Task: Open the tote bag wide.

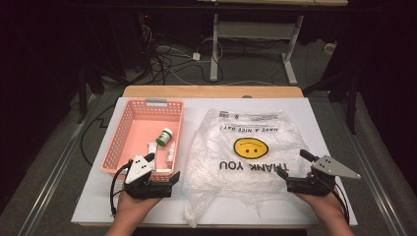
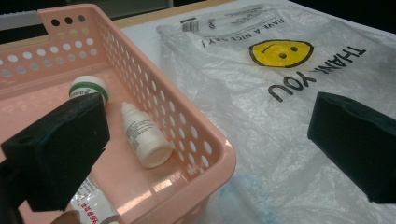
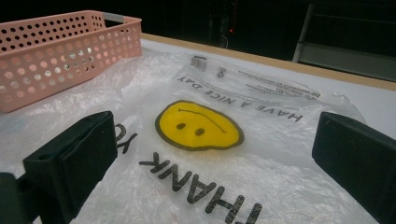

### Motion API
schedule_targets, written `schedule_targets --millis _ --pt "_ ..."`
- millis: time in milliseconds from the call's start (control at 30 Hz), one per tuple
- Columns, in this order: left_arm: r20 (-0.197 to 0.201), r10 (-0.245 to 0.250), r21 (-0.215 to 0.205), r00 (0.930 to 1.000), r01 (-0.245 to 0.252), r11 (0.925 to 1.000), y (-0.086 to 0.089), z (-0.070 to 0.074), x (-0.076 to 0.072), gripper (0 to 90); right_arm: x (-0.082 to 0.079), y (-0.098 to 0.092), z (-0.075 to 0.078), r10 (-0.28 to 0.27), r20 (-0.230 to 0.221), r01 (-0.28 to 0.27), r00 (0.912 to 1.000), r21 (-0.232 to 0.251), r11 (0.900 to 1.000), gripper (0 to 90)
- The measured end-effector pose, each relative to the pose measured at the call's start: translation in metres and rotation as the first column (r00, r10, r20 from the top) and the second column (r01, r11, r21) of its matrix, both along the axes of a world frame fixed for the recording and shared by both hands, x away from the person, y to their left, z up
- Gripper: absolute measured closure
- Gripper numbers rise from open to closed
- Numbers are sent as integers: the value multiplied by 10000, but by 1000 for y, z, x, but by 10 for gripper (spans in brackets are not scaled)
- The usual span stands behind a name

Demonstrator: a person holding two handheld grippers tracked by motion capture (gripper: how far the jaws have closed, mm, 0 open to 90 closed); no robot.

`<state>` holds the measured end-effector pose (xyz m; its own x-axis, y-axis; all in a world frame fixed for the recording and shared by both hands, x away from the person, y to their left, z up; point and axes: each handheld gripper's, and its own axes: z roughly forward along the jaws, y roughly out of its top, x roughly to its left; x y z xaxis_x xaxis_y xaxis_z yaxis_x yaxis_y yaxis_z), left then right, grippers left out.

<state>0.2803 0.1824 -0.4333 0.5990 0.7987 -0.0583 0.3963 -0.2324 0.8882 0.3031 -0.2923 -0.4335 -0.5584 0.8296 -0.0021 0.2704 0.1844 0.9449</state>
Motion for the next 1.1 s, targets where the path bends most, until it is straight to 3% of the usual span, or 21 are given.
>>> schedule_targets --millis 133,600,900,1100 --pt "-53 -73 -162 10000 72 9998 0 -1 2 0 2 -1 -1 44 -2 -44 10000 -53 10000 2" --pt "3 -19 -40 10000 19 10000 1 0 1 0 3 -5 0 -26 -142 23 9999 -242 9997 2" --pt "2 3 -18 10000 -3 10000 0 0 2 0 12 -31 -5 -807 -477 778 9956 -595 9952 9" --pt "42 -24 6 10000 24 10000 -1 0 1 0 18 -54 -10 -1418 -911 1368 9857 -588 9888 38"
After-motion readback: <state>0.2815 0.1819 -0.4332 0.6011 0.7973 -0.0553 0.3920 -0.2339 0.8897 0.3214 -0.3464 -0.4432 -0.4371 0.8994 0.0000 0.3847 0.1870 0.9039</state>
